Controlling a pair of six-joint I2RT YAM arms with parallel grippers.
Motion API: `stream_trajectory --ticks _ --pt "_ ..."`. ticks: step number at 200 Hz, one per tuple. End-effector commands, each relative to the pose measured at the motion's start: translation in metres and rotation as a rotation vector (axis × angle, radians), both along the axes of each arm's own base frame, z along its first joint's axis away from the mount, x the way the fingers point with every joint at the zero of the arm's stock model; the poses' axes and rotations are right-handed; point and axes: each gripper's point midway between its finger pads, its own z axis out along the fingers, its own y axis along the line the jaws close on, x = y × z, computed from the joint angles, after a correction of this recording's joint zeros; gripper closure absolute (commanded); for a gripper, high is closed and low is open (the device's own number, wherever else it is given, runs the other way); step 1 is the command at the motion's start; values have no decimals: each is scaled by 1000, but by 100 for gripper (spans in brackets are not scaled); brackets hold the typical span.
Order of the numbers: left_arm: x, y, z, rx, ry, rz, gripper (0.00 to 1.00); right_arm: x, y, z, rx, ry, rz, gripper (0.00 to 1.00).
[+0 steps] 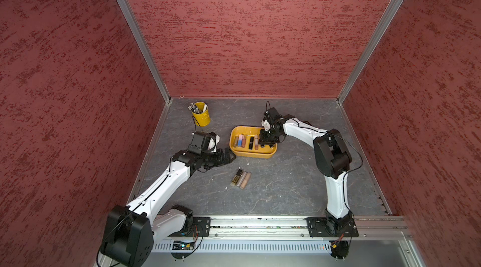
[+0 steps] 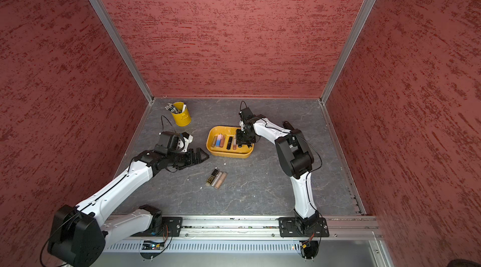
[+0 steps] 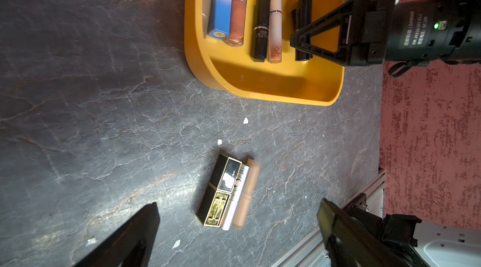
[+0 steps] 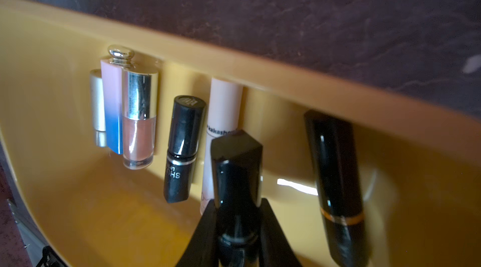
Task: Put the lipstick into the storage box
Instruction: Place the lipstick in the storage box.
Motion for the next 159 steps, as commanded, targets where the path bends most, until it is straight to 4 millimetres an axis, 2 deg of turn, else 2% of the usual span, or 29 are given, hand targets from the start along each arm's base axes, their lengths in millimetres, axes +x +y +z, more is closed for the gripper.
stream_trajectory --ticks 1,74,159 --pt "-1 -7 1 -8 -22 -46 0 16 7 6 53 -20 -16 87" --pt "-2 -15 -7 2 -4 -74 0 19 6 -5 70 4 -34 82" --pt "-4 -13 -9 10 2 -73 0 21 12 -5 105 10 -38 71"
